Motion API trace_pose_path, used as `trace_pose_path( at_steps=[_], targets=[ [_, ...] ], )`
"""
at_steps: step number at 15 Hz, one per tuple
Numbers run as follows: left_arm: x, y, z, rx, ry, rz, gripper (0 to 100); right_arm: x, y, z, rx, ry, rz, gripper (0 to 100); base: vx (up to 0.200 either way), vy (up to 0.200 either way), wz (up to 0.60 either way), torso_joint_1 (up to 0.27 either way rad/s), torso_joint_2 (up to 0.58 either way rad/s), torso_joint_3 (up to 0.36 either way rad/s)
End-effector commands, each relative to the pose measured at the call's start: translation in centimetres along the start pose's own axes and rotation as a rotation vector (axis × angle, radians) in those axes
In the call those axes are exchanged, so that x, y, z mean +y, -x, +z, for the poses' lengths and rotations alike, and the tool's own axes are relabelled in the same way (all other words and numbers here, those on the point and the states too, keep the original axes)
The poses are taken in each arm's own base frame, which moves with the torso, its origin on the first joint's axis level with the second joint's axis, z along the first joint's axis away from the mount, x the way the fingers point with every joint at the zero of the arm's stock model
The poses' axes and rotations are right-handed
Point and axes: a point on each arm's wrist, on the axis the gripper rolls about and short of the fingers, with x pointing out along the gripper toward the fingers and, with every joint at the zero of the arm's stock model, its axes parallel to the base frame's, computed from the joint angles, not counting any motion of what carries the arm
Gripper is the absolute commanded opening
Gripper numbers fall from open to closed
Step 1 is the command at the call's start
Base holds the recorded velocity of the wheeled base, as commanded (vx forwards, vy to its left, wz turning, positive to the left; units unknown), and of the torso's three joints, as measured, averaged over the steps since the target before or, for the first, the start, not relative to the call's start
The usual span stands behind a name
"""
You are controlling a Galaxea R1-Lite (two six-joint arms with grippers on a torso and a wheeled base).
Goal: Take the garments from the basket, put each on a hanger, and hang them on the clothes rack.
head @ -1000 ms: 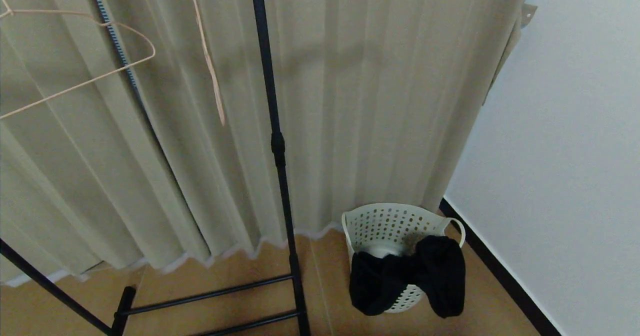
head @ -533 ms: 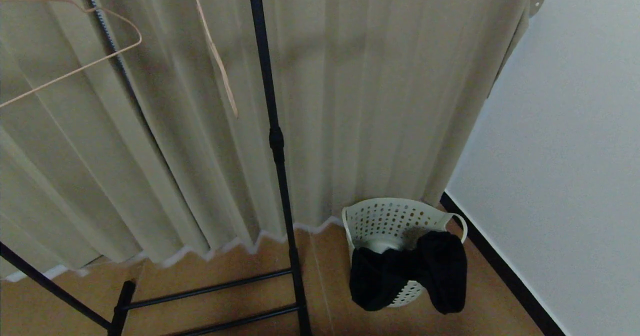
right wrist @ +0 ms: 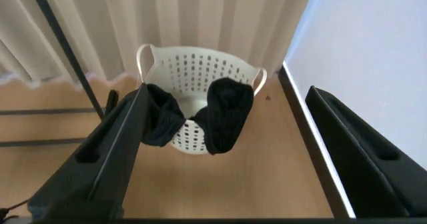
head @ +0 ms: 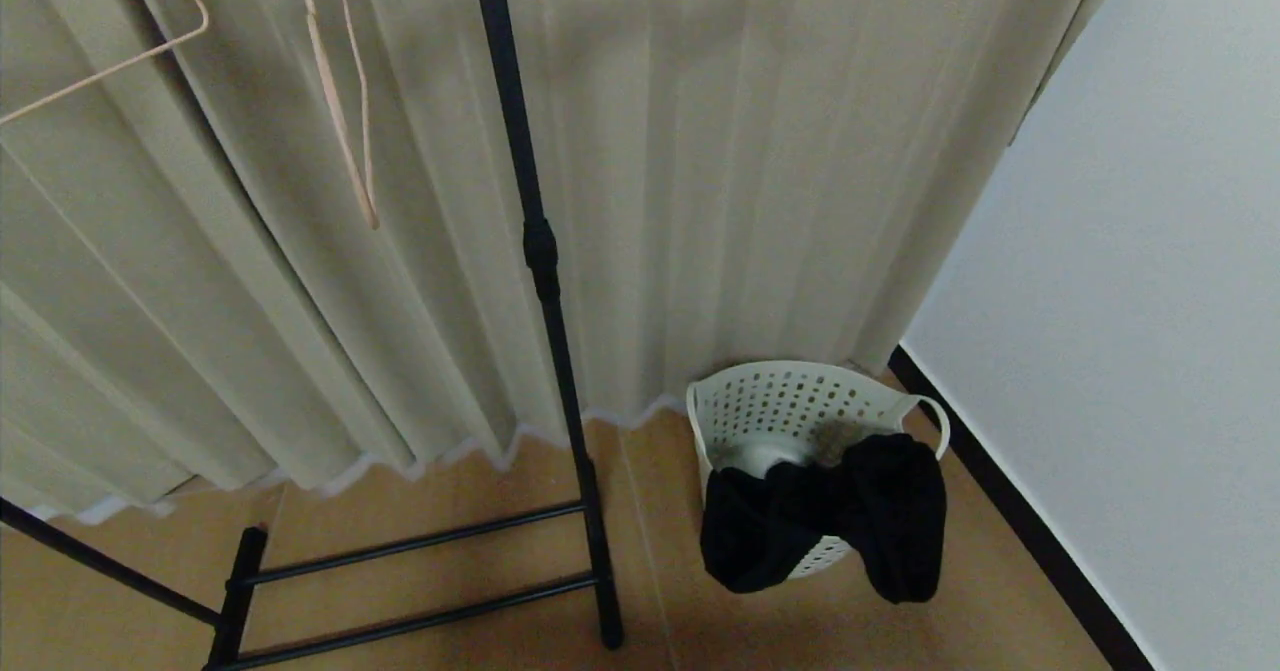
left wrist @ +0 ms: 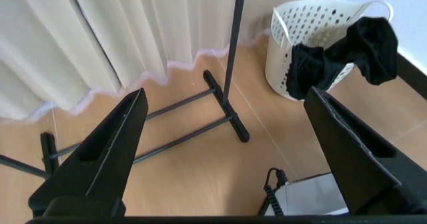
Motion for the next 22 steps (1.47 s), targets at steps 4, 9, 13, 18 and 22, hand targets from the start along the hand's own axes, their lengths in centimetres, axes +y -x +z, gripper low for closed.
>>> trace_pose_path(
  at_steps=[4,9,13,18,22],
  targets=[
    [0.0,0.0,0.01,-0.001,0.0,0.0,100,0.0,0.0,0.0,-0.001,0.003,0.002,100,0.0,0.0,0.0,0.005,0.0,-0.196],
    [0.0,0.0,0.01,-0.001,0.0,0.0,100,0.01,0.0,0.03,-0.004,0.007,0.006,100,0.0,0.0,-0.12,0.001,0.0,-0.202],
    [0.0,0.01,0.01,-0.001,0.0,-0.001,100,0.02,0.0,0.0,-0.001,0.013,0.008,100,0.0,0.0,-0.3,0.001,0.0,-0.196],
    [0.0,0.0,0.01,-0.001,0.0,0.0,100,0.01,0.02,0.0,-0.002,-0.001,0.003,100,0.0,0.0,0.0,0.002,0.0,-0.194],
    [0.0,0.0,0.01,-0.001,0.0,0.0,100,0.01,0.0,0.0,-0.001,-0.001,0.004,100,0.0,0.0,0.0,0.008,0.0,-0.2]
  ],
)
